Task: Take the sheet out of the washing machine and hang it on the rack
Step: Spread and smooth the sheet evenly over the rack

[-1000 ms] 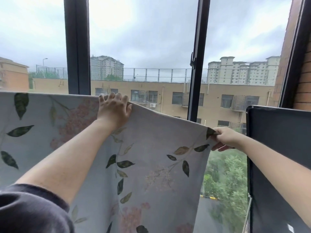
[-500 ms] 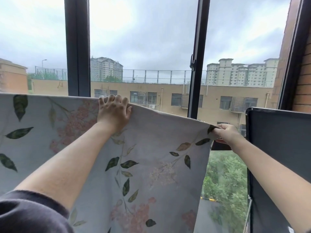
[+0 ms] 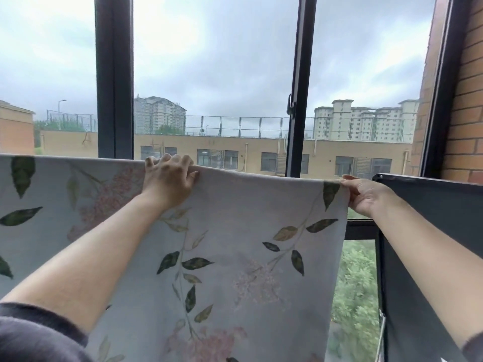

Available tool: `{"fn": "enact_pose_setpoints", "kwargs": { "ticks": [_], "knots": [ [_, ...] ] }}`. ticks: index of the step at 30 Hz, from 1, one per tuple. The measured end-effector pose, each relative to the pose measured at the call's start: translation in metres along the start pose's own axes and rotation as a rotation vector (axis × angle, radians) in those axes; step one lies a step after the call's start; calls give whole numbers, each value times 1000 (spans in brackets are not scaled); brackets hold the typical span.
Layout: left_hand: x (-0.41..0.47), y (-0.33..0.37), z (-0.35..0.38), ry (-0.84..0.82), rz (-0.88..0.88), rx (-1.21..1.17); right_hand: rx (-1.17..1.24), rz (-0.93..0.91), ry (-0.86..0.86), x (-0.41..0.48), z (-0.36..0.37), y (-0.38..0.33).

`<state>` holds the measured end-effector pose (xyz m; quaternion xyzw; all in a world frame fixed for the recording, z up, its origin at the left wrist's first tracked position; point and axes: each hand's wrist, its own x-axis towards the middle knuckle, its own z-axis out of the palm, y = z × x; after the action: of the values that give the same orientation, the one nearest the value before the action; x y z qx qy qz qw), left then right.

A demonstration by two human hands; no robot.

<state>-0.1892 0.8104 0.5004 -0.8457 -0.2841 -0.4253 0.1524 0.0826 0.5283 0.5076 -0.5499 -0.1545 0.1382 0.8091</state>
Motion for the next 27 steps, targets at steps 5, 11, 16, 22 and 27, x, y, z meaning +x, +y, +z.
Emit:
{"fn": "enact_pose_setpoints", "kwargs": {
  "ticks": [5,11,16,22,27],
  "knots": [
    [21,10,-9,106,-127,-254,-30,-59,36,10,2,-16],
    [28,16,3,40,-102,-87,-75,-116,110,31,7,-19],
    [-5,15,29,115,35,-37,-88,-112,26,13,7,13],
    [-95,15,72,23,112,-94,-60,-166,-195,-26,1,74],
    [-175,22,105,-132,69,-296,-263,-121,-286,-51,9,165]
  ]
}}
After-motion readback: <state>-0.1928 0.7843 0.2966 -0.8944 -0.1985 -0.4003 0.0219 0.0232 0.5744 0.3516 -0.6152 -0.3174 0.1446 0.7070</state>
